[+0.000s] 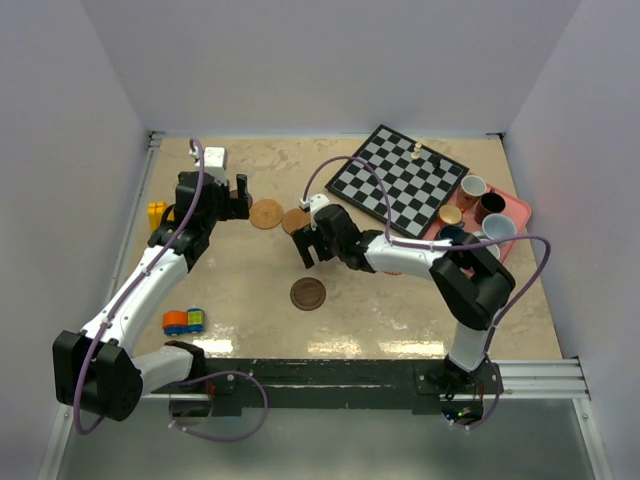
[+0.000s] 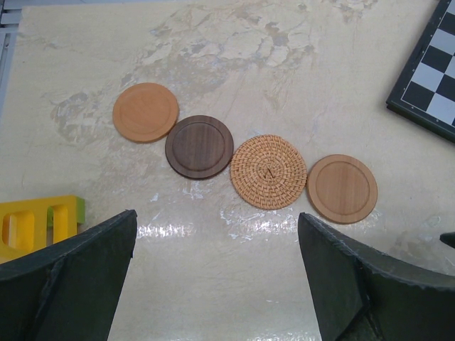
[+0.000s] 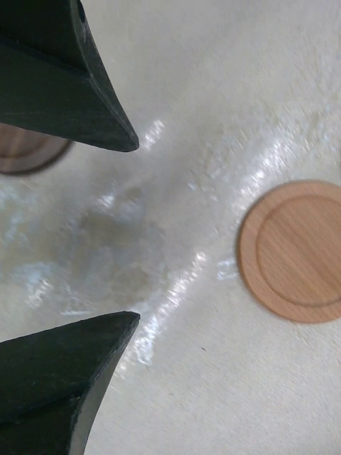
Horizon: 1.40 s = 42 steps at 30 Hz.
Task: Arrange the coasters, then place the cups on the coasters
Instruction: Move the coaster to the center of the board.
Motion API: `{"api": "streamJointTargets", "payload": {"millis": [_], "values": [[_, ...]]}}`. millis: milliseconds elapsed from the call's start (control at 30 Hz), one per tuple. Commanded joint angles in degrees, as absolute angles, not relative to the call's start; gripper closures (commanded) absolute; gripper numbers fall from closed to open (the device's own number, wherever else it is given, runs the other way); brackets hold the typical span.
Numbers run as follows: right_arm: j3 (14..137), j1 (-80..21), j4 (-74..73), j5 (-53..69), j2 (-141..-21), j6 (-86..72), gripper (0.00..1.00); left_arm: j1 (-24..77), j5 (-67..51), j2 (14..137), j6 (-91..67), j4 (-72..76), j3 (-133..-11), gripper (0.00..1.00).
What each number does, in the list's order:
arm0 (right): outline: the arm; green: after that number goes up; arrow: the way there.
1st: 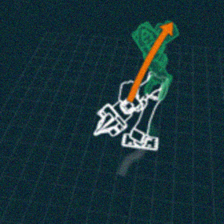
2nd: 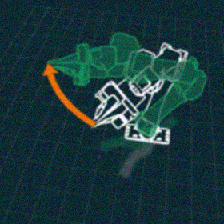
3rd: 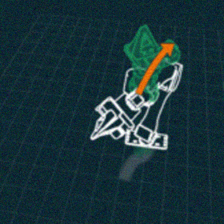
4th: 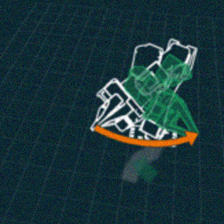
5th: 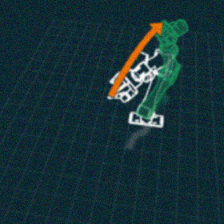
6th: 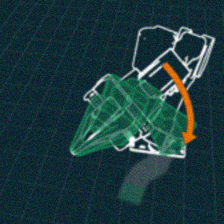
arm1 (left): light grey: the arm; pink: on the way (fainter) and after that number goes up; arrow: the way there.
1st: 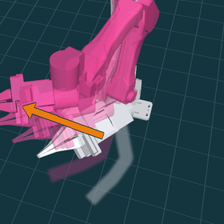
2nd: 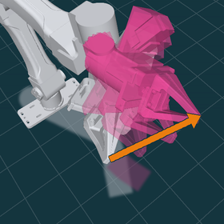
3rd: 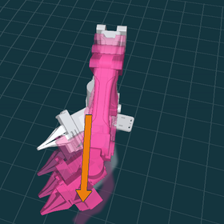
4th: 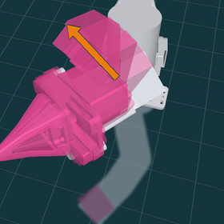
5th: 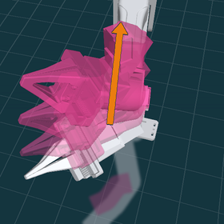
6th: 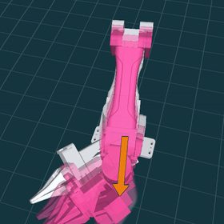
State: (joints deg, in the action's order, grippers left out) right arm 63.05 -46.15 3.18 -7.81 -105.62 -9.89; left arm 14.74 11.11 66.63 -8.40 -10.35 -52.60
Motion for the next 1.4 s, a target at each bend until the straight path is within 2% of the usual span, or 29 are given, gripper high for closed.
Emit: {"api": "streamJointTargets", "payload": {"millis": [0,300,567,1367], "values": [[59.2,-50.0,0.1,-6.6,-99.1,-13.9,0.02,14.3,10.7,65.0,-8.4,-8.0,-52.5,0.0],[52.7,-60.1,-3.2,-15.5,-92.4,-27.3,0.02,14.3,9.7,64.8,-9.0,-7.6,-52.1,0.0],[54.4,-64.4,-5.7,-20.6,-96.1,-30.8,0.02,14.3,9.6,64.8,-9.1,-7.6,-52.1,0.0],[57.2,-66.7,-5.5,-24.2,-101.9,-29.5,0.01,14.3,9.7,64.9,-8.9,-7.6,-52.1,0.0]]}}
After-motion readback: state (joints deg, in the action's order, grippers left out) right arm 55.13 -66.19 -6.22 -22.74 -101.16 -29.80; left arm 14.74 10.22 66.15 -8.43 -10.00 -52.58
